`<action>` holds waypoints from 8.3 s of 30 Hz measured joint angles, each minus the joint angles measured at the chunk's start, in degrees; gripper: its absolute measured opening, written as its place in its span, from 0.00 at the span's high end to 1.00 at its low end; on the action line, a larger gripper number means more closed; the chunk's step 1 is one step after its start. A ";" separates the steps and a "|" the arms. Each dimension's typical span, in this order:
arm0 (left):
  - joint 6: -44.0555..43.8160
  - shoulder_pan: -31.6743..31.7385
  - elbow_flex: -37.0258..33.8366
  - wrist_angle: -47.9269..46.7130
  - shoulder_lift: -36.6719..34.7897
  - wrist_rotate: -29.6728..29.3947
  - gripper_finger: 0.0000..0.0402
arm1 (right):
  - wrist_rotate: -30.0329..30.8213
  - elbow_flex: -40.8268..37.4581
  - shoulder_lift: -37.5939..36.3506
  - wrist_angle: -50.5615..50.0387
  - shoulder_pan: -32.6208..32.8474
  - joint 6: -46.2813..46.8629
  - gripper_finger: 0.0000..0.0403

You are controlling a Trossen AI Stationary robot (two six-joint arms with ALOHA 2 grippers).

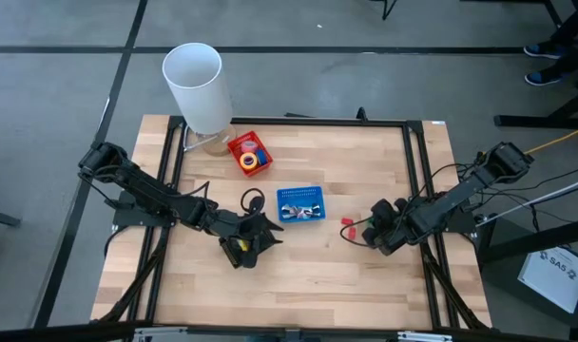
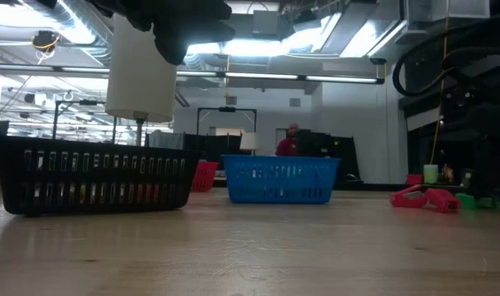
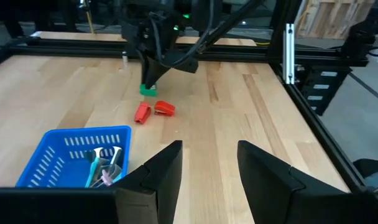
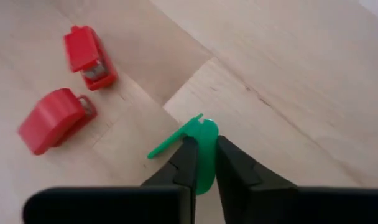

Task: Pick and place Stapler, Stapler remover, tape
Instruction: Put the green stapler into the black basket, then put the top red stapler into the black basket

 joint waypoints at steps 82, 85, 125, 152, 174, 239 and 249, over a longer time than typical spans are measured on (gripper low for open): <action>-5.60 10.75 0.09 21.93 9.68 -6.94 0.80 | 18.75 18.48 17.31 71.09 -11.66 -97.26 0.91; -5.16 10.75 0.04 21.88 9.68 -6.80 0.85 | 18.75 18.49 17.31 71.05 -11.63 -96.19 0.91; -19.41 1.01 0.04 -25.65 -16.06 10.01 0.85 | 6.58 18.56 14.93 68.10 -11.58 -81.18 0.53; -24.10 -1.93 0.04 -42.23 -2.12 17.74 0.81 | -22.89 23.89 0.28 20.00 -13.70 -67.50 0.53; -17.89 -1.53 0.04 -38.88 -1.60 12.38 0.63 | -9.27 2.20 -6.49 20.57 -13.09 -49.67 0.53; 14.49 -1.01 0.07 7.51 -0.65 -10.37 0.55 | -11.85 18.03 8.15 62.18 -18.56 -79.55 0.85; 18.72 2.06 0.07 21.49 4.51 -10.95 0.55 | -12.75 18.01 8.15 67.80 -18.53 -82.82 0.85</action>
